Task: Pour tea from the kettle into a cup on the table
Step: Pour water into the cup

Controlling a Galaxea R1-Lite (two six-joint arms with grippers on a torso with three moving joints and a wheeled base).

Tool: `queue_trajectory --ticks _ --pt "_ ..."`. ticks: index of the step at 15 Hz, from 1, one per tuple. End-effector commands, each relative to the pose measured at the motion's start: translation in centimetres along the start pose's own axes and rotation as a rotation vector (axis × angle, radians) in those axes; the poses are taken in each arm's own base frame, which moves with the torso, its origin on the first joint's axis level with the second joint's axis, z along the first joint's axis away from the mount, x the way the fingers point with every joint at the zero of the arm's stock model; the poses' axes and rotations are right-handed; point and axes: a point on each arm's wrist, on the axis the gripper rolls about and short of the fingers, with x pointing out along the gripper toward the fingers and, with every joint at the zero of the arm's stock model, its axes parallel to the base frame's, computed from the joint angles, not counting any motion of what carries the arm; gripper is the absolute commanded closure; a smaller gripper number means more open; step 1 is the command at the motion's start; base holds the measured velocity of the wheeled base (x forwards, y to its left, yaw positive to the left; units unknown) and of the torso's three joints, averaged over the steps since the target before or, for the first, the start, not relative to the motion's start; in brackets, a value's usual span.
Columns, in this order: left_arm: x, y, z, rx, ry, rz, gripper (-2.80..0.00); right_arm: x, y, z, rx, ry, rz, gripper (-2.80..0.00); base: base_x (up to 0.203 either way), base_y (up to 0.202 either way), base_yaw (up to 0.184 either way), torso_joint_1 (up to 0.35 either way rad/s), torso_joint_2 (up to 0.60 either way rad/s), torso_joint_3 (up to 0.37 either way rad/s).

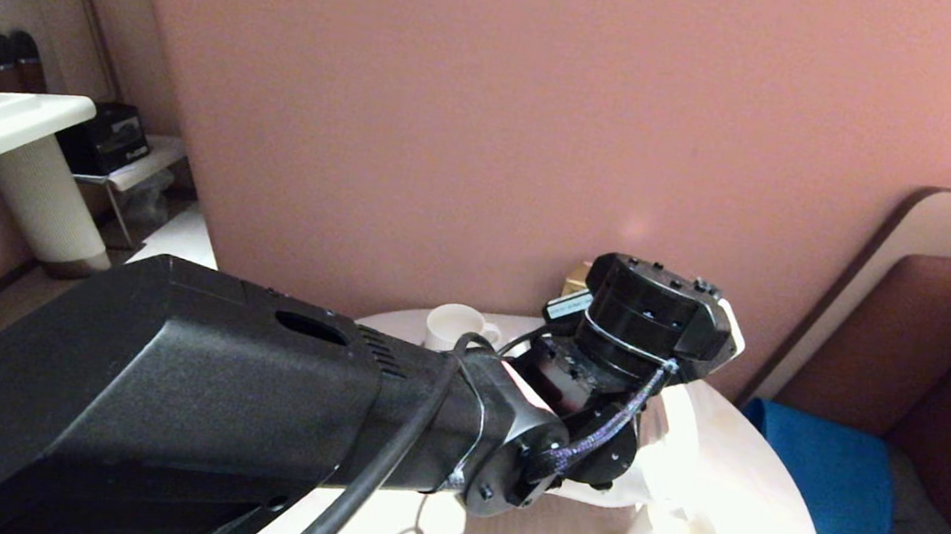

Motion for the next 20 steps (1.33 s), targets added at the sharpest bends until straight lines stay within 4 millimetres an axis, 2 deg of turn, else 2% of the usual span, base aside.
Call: queue_trajectory --ticks 1,5,11,16,20 --pt "-0.1 0.0 0.2 0.029 -0.003 0.005 0.00 0.0 0.0 0.0 -0.001 0.000 0.000 0.00 0.000 0.000 0.000 0.000 0.00 0.000" --pt "0.2 0.2 1.0 0.040 -0.026 0.021 0.00 0.0 0.0 0.0 -0.001 0.000 0.002 0.00 0.000 0.000 0.000 0.000 0.00 0.000" --pt "0.4 0.0 1.2 0.115 -0.028 0.023 0.00 0.0 0.0 0.0 -0.001 0.000 0.002 0.00 0.000 0.000 0.000 0.000 0.00 0.000" --pt "0.9 -0.4 2.4 0.170 -0.059 0.044 0.00 0.0 0.0 0.0 -0.001 0.000 0.002 0.00 0.000 0.000 0.000 0.000 0.00 0.000" --pt "0.6 -0.6 2.8 0.216 -0.069 0.043 0.00 0.0 0.0 0.0 -0.001 0.000 0.002 0.00 0.000 0.000 0.000 0.000 0.00 0.000"
